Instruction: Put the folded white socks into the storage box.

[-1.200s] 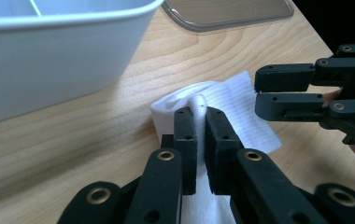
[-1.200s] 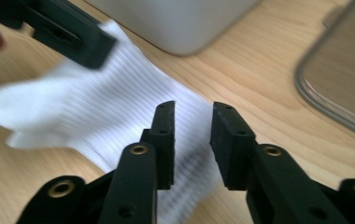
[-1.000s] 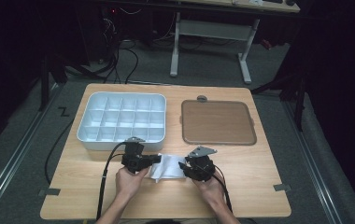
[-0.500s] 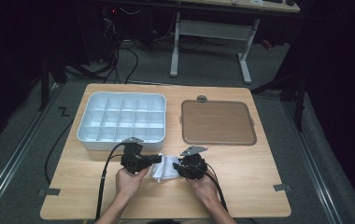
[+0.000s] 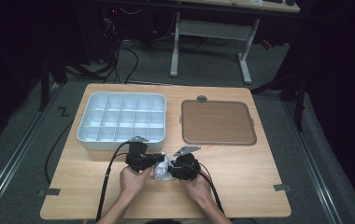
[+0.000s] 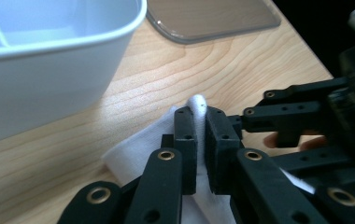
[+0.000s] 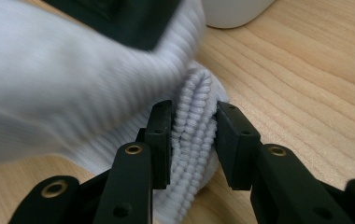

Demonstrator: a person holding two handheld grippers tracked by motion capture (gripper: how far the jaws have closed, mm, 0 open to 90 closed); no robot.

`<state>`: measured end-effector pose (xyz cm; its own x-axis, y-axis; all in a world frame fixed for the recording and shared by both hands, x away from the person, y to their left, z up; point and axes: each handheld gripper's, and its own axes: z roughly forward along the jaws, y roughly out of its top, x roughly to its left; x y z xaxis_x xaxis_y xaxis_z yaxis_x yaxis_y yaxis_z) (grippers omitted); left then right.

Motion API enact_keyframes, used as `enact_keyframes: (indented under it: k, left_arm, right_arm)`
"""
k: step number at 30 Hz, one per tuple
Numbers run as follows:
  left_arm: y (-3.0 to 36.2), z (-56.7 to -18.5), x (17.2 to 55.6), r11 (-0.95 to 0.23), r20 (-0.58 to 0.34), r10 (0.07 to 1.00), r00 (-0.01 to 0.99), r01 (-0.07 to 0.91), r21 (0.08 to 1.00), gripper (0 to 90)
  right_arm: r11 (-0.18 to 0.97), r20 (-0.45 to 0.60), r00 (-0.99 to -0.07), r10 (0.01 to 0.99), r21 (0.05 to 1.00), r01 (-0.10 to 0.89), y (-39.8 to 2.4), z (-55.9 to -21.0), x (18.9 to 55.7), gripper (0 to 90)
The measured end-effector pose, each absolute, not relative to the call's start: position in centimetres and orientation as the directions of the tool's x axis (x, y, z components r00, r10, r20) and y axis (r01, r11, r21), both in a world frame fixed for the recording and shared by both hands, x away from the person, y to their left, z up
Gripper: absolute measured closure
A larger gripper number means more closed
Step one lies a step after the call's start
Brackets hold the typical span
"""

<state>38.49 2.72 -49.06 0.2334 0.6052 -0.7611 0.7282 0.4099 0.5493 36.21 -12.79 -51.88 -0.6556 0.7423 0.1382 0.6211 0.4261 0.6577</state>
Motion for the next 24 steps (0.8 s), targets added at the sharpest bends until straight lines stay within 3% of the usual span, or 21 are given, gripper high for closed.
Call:
enact_keyframes:
  k: [7, 15, 24]
  left_arm:
    - [2.3, -49.1, 37.6, 0.372, -0.707, 0.651, 0.278, 0.695, 0.616, 84.5]
    - [1.9, -49.4, 37.8, 0.354, -0.703, 0.654, 0.279, 0.708, 0.611, 84.5]
    - [0.4, -49.7, 38.0, 0.335, -0.69, 0.663, 0.292, 0.708, 0.622, 84.5]
  right_arm:
    - [0.362, 0.19, -0.627, 0.755, 0.676, 0.642, -13.9, -51.7, 35.9, 65.7]
    - [0.337, 0.185, -0.601, 0.777, 0.685, 0.646, -15.4, -50.8, 35.5, 64.3]
    - [0.354, 0.202, -0.62, 0.758, 0.671, 0.652, -15.4, -51.7, 35.9, 75.1]
